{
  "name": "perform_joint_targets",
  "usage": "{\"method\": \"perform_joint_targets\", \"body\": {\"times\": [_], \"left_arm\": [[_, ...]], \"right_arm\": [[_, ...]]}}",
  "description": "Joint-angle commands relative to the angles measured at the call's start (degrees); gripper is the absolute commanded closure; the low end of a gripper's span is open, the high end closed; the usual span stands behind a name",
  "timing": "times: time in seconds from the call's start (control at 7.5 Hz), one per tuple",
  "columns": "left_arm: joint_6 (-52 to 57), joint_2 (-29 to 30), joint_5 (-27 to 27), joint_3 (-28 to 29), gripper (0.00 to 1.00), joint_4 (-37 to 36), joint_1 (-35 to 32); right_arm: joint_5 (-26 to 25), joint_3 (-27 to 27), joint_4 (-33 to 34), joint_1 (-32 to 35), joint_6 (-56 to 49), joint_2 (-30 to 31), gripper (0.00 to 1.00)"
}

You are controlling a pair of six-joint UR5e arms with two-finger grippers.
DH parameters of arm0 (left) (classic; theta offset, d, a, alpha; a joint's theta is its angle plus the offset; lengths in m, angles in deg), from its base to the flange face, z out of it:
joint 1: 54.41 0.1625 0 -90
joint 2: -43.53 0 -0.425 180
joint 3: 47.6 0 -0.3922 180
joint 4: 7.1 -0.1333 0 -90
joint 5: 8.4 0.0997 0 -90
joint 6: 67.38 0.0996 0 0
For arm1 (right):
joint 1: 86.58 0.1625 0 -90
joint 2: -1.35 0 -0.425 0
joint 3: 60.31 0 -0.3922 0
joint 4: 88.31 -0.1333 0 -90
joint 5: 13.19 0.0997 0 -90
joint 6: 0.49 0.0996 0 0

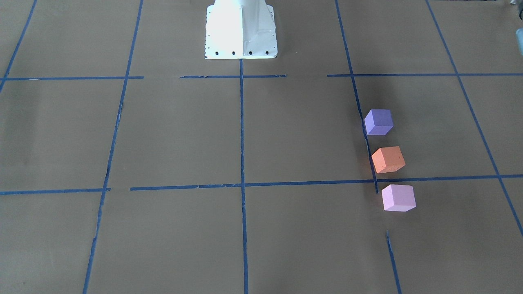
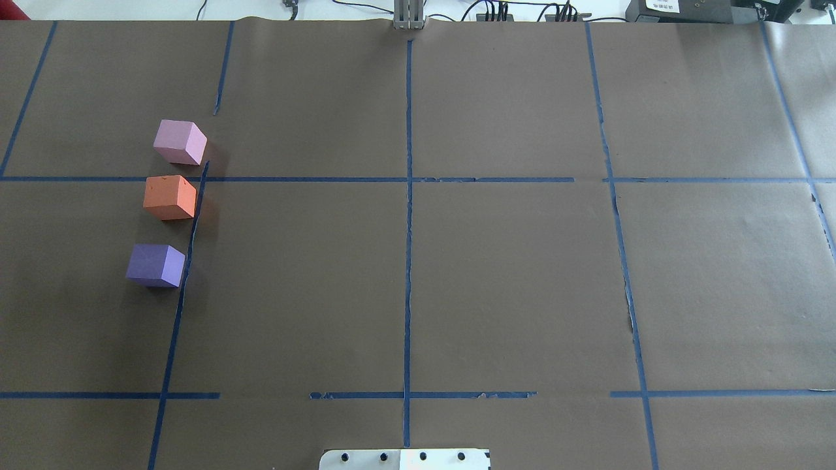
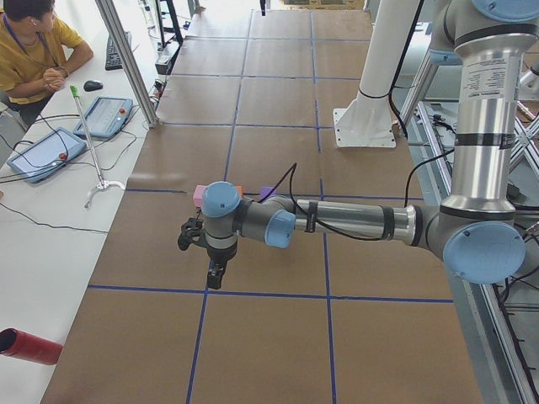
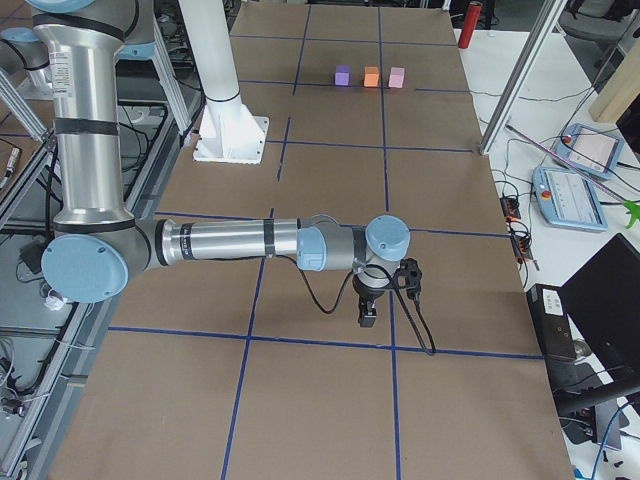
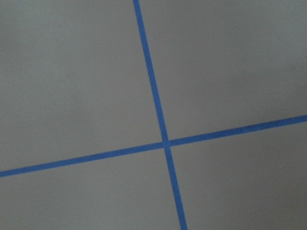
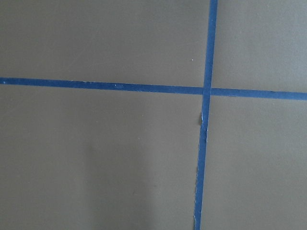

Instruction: Arrange blocks in a line

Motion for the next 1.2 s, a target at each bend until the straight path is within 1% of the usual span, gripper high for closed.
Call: {"method": "perform_joint_targets", "body": {"times": [0.0,0.13,0.53,0.93,1.07], "left_arm": [[4.72,-1.39,-1.34,0.22,0.00,0.37,-1.17],[6.23,-1.39,-1.25,0.40,0.00,0.36,-2.31],[6.24,-1.39,-1.25,1.27,0.00,-0.34,-2.33],[6.24,-1.13,-1.42,0.66,0.00,-0.26,-2.33],[6.24,-0.87,-2.21,0.05,0.00,0.18,-2.33]], "right_arm": [[0.00,0.04,0.00,0.00,0.00,0.00,0.00],[0.00,-0.04,0.00,0.00,0.00,0.00,0.00],[0.00,-0.04,0.00,0.00,0.00,0.00,0.00],[0.00,0.04,0.00,0.00,0.00,0.00,0.00],[0.00,0.04,0.00,0.00,0.00,0.00,0.00]]}}
